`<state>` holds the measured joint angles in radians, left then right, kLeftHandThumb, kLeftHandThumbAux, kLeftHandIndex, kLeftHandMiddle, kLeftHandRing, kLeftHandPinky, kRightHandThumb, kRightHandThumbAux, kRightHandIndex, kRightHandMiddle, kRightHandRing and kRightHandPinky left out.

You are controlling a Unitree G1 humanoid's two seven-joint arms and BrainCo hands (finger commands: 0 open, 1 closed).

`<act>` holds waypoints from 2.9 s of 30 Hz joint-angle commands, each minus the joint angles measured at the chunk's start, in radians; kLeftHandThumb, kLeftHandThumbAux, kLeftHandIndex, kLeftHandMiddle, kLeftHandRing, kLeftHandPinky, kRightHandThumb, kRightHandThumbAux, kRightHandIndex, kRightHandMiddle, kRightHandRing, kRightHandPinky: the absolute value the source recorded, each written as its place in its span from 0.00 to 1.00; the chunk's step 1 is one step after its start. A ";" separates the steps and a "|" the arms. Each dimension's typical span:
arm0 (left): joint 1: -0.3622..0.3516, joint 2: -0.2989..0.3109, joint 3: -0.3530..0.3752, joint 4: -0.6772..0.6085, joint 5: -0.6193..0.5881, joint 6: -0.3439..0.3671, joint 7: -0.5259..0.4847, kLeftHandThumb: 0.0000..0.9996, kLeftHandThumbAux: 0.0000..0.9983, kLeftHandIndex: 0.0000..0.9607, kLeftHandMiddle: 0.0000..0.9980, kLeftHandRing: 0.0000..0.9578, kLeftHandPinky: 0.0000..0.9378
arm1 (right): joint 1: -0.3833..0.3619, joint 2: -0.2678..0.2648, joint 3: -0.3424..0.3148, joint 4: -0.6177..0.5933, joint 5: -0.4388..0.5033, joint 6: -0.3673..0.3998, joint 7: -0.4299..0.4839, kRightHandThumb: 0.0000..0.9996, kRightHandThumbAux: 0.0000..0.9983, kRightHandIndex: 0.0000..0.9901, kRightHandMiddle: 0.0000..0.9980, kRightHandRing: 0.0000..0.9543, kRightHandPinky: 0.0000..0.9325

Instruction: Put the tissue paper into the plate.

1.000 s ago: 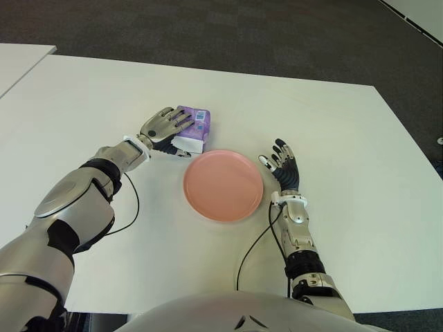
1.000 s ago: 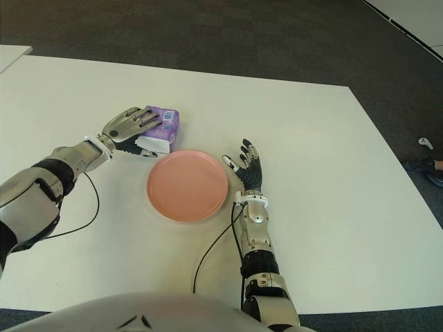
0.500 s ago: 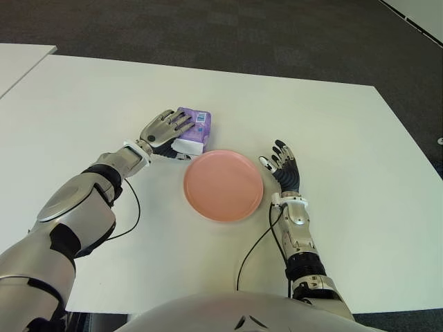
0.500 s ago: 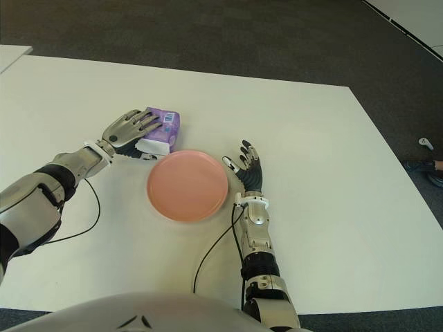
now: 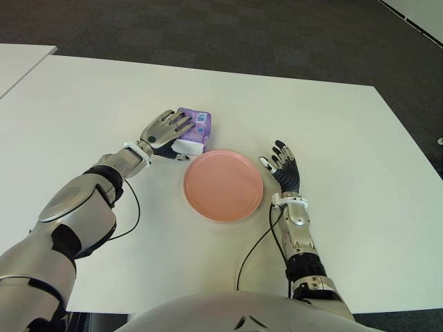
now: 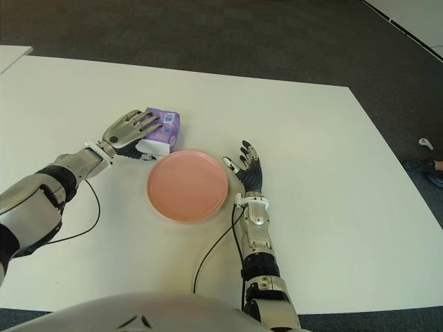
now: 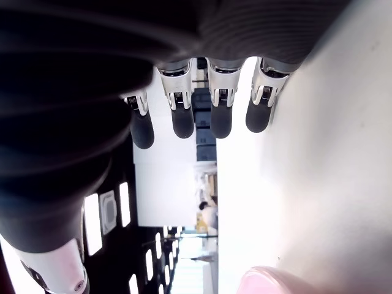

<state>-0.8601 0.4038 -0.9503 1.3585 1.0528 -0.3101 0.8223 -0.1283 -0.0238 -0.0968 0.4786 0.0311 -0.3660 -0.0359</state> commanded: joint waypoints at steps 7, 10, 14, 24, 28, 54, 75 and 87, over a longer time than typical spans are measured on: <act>0.023 0.003 -0.040 0.022 0.046 0.009 -0.001 0.30 0.34 0.00 0.00 0.00 0.00 | 0.032 0.003 0.001 0.052 -0.002 0.053 0.001 0.20 0.78 0.15 0.13 0.10 0.13; 0.023 0.003 -0.034 0.022 0.039 0.009 -0.003 0.31 0.35 0.00 0.00 0.00 0.00 | 0.031 0.003 0.003 0.055 -0.005 0.051 -0.002 0.21 0.78 0.15 0.13 0.10 0.13; 0.022 0.001 -0.026 0.022 0.032 0.011 -0.004 0.32 0.36 0.00 0.00 0.00 0.00 | 0.031 -0.001 0.006 0.060 -0.017 0.048 -0.009 0.23 0.78 0.14 0.13 0.09 0.12; 0.019 -0.012 -0.022 0.023 0.031 0.019 0.020 0.38 0.39 0.03 0.07 0.10 0.16 | 0.025 -0.013 0.014 0.067 -0.049 0.053 -0.023 0.24 0.74 0.14 0.11 0.08 0.09; 0.019 -0.027 -0.019 0.023 0.033 0.063 0.074 0.47 0.46 0.23 0.33 0.36 0.42 | 0.024 -0.016 0.016 0.067 -0.049 0.058 -0.019 0.25 0.74 0.14 0.11 0.07 0.09; 0.084 -0.144 0.157 0.030 -0.108 0.051 0.281 0.74 0.70 0.46 0.88 0.91 0.94 | 0.025 -0.018 0.024 0.054 -0.073 0.054 -0.044 0.32 0.73 0.23 0.15 0.10 0.11; 0.120 -0.178 0.231 0.034 -0.146 0.068 0.240 0.74 0.70 0.46 0.88 0.91 0.92 | 0.032 -0.025 0.040 0.037 -0.077 0.035 -0.035 0.40 0.65 0.25 0.17 0.14 0.18; 0.105 -0.150 0.268 0.027 -0.168 0.024 0.247 0.73 0.70 0.46 0.87 0.90 0.92 | 0.033 -0.026 0.039 0.026 -0.068 0.050 -0.015 0.47 0.60 0.25 0.18 0.15 0.19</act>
<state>-0.7776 0.2400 -0.6887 1.3757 0.8981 -0.2750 1.0954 -0.1296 -0.0529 -0.0598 0.4794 -0.0420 -0.3640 -0.0598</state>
